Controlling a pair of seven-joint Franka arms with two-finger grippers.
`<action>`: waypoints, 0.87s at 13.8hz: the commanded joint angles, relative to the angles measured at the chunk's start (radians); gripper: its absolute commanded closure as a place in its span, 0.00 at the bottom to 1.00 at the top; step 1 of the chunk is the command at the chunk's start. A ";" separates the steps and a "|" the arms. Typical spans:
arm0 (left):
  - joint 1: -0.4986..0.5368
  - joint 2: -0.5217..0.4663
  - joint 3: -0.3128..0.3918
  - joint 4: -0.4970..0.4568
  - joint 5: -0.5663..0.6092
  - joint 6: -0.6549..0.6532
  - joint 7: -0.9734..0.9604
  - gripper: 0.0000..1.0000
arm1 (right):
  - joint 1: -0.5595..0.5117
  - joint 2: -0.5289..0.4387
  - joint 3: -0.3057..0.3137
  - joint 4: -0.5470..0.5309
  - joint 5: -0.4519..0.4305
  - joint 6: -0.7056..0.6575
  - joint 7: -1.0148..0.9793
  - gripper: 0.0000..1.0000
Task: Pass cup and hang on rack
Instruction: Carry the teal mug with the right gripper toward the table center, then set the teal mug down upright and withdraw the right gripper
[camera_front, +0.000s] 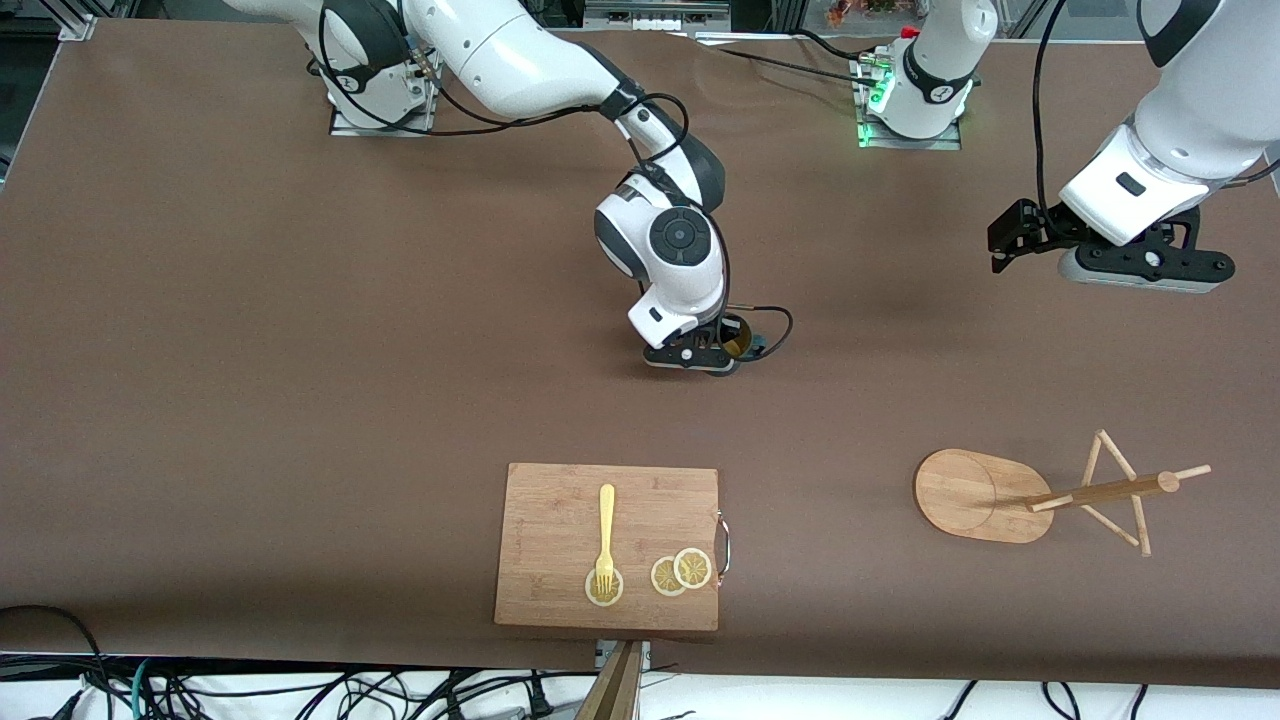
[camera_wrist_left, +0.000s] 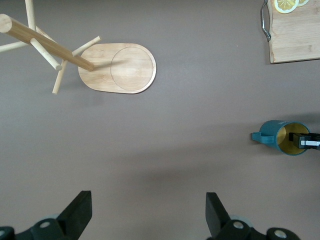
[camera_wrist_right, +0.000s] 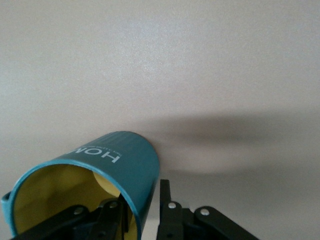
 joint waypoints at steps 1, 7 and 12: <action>0.007 0.014 -0.003 0.028 -0.019 -0.025 0.001 0.00 | 0.001 -0.012 -0.014 0.028 -0.012 -0.060 0.022 0.67; 0.000 0.013 -0.007 0.028 -0.082 -0.120 0.030 0.00 | -0.046 -0.197 -0.011 0.028 0.018 -0.205 0.050 0.51; 0.017 0.047 -0.008 0.020 -0.218 -0.203 0.316 0.00 | -0.265 -0.496 -0.004 0.026 0.078 -0.495 -0.103 0.00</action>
